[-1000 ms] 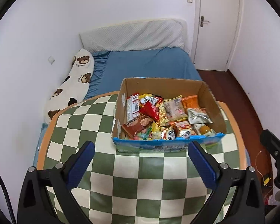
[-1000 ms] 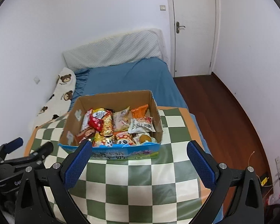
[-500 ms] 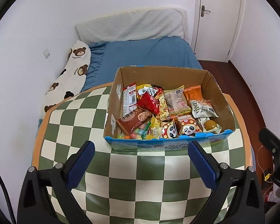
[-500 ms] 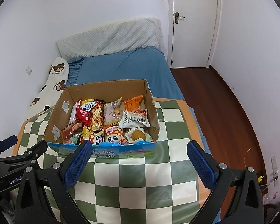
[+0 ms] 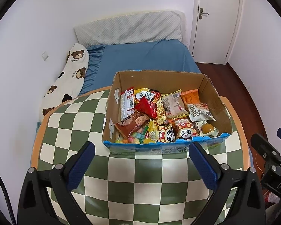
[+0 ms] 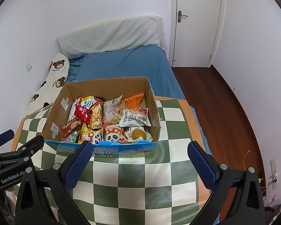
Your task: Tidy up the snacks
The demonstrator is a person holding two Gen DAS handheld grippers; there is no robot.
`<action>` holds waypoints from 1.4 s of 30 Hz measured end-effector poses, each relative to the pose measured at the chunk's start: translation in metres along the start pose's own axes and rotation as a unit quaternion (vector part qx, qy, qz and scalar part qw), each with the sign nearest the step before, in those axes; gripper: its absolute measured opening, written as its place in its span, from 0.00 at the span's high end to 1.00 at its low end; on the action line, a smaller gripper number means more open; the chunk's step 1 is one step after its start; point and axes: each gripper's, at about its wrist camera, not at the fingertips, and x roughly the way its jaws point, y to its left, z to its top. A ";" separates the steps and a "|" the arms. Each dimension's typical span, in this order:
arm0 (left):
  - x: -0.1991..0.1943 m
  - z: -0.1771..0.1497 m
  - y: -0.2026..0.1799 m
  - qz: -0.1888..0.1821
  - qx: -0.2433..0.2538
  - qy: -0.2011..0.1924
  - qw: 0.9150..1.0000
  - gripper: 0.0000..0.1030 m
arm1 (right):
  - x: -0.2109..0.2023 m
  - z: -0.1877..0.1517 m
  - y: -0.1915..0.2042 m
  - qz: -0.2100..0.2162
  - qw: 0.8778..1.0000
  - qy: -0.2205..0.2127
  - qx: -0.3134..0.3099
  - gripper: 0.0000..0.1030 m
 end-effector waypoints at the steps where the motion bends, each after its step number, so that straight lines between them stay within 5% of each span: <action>1: -0.001 0.000 0.000 0.001 0.000 -0.002 1.000 0.00 | 0.000 0.000 0.000 0.000 1.000 0.000 0.001 0.00; 42: -0.021 -0.004 0.003 -0.012 0.000 -0.013 1.000 0.00 | -0.022 0.006 0.001 0.009 1.000 -0.012 -0.016 0.00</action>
